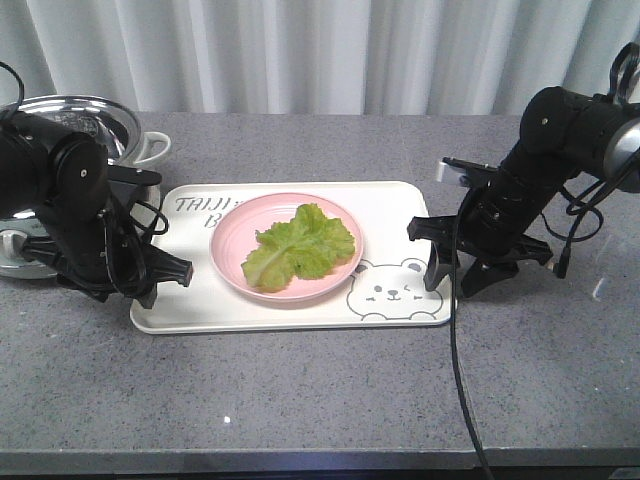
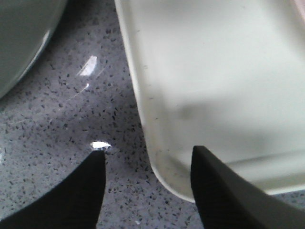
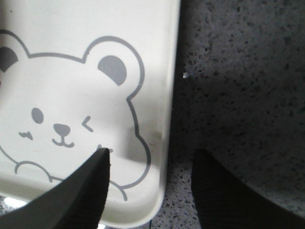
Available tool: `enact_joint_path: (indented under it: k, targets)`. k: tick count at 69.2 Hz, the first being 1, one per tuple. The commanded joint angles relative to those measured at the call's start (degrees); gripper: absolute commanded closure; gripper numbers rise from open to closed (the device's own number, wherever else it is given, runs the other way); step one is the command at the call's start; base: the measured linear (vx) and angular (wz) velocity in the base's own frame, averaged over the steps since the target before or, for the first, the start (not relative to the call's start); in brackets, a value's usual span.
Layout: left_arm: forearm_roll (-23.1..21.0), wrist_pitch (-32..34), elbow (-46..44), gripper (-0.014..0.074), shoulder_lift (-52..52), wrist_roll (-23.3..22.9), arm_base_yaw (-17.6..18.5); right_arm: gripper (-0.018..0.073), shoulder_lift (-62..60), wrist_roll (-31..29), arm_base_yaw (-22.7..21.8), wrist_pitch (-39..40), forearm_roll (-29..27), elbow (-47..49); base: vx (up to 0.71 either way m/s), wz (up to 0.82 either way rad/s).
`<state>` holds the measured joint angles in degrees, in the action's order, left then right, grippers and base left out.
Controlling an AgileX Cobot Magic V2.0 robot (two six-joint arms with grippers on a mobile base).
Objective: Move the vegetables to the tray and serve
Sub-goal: 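Lower both grippers onto the tray edges and close them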
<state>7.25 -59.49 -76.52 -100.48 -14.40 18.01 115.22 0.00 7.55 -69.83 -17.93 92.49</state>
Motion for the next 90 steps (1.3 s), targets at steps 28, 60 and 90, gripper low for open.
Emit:
enact_joint_path:
  k: [28,60,90]
  targets:
    - [-1.5,2.5,-1.2,0.0200,0.4,-0.8,-0.2,0.0181,-2.0,-0.7,0.0,1.5,-0.7,1.2,0.00,0.00]
    - [-1.8,2.4,-1.2,0.0272,-2.3,-0.9,-0.2,0.0246,-1.8,-0.9,0.0,2.7,-0.5,1.2,0.00,0.00]
    - [-3.2,2.7,-1.2,0.0605,-2.5,2.7,-0.2,0.0569,-1.8,-3.3,0.0,2.7,-0.8,1.2,0.00,0.00]
